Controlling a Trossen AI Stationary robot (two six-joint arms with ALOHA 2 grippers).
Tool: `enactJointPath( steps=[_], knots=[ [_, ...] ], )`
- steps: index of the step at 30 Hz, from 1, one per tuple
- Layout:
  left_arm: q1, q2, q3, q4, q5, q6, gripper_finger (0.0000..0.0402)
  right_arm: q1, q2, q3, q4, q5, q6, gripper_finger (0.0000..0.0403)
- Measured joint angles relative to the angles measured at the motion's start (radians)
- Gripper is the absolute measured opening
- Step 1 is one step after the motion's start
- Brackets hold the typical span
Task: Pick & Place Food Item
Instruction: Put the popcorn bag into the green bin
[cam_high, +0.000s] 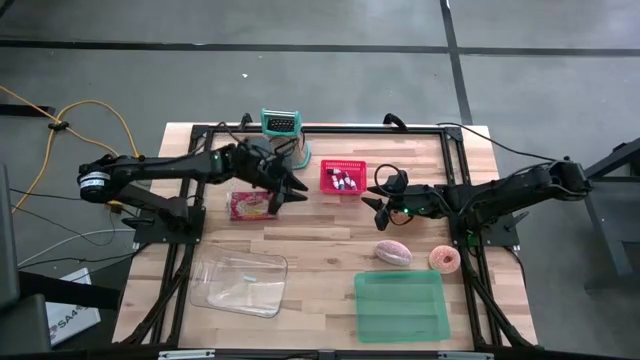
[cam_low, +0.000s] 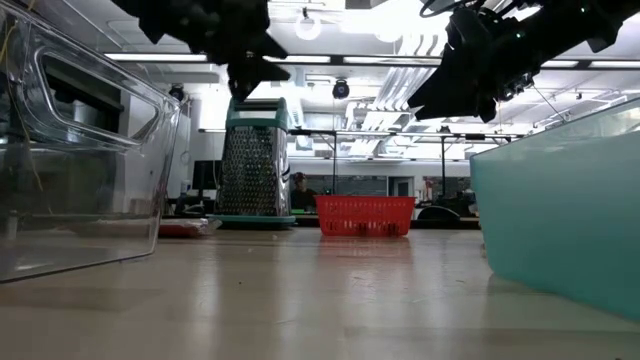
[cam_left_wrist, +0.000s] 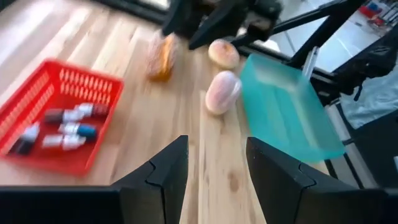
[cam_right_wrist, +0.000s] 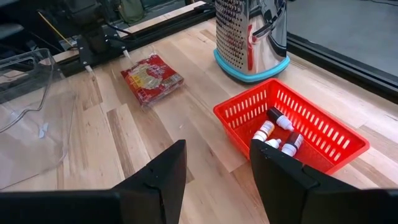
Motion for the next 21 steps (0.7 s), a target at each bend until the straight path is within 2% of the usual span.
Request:
enactJointPath(
  steps=[5, 10, 15, 21],
  knots=[
    [0.077, -0.025, 0.000, -0.092, 0.072, 0.046, 0.0158, 0.000, 0.000, 0.000, 0.000, 0.000, 0.000, 0.0165],
    [0.126, -0.089, 0.000, -0.196, 0.074, 0.106, 0.0158, 0.000, 0.000, 0.000, 0.000, 0.000, 0.000, 0.0165],
    [0.155, -0.176, 0.000, -0.315, 0.021, 0.126, 0.0158, 0.000, 0.000, 0.000, 0.000, 0.000, 0.000, 0.0165],
    [0.161, -0.281, 0.000, -0.462, -0.096, 0.093, 0.0158, 0.000, 0.000, 0.000, 0.000, 0.000, 0.000, 0.0165]
  ],
)
